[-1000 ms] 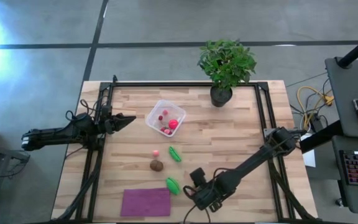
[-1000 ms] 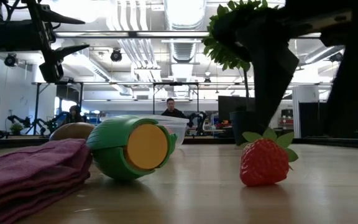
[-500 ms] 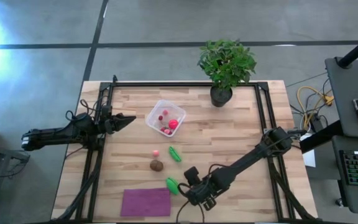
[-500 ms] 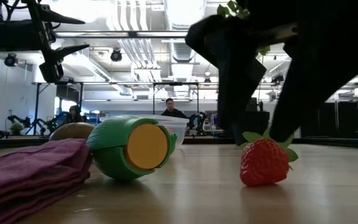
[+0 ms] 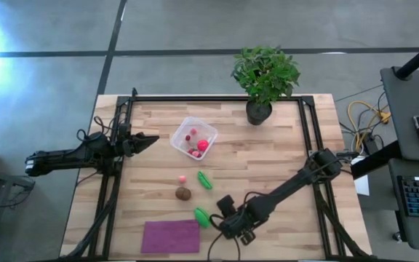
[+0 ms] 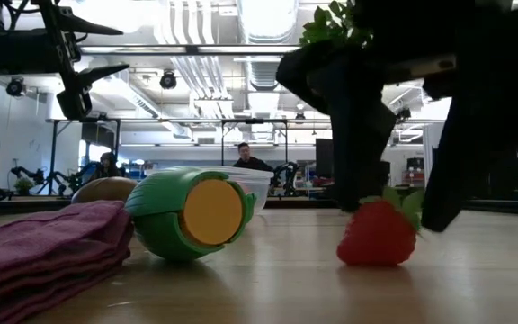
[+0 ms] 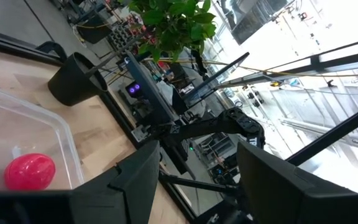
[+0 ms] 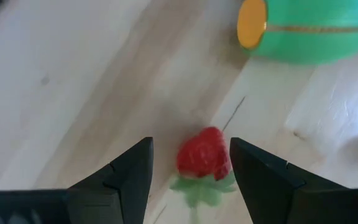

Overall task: Pick and placing Produce into tupperware
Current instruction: Put the strawberry into the transparent bin

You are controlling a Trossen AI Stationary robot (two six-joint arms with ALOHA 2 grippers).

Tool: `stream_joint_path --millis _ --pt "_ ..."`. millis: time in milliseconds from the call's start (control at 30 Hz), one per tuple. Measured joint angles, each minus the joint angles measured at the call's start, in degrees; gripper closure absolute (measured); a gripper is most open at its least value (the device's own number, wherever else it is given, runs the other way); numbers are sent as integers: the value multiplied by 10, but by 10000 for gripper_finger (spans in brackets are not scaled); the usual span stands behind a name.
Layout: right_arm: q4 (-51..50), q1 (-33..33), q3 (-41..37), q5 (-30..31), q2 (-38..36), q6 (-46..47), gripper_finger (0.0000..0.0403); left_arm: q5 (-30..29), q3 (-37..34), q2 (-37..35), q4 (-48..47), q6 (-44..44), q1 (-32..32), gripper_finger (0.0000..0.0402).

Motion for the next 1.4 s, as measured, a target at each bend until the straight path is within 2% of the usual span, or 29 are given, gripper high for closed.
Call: stream_joint_path --millis 533,767,1067,1400 --pt "33 -19 -13 34 1 71 198 0 0 -1 0 0 0 201" --pt "12 -23 -13 37 6 111 197 0 0 0 0 0 0 201" --pt "7 -23 -13 37 8 238 197 0 0 -1 0 0 0 201" --pt "-35 -22 -13 37 8 297 197 0 0 0 0 0 0 201"
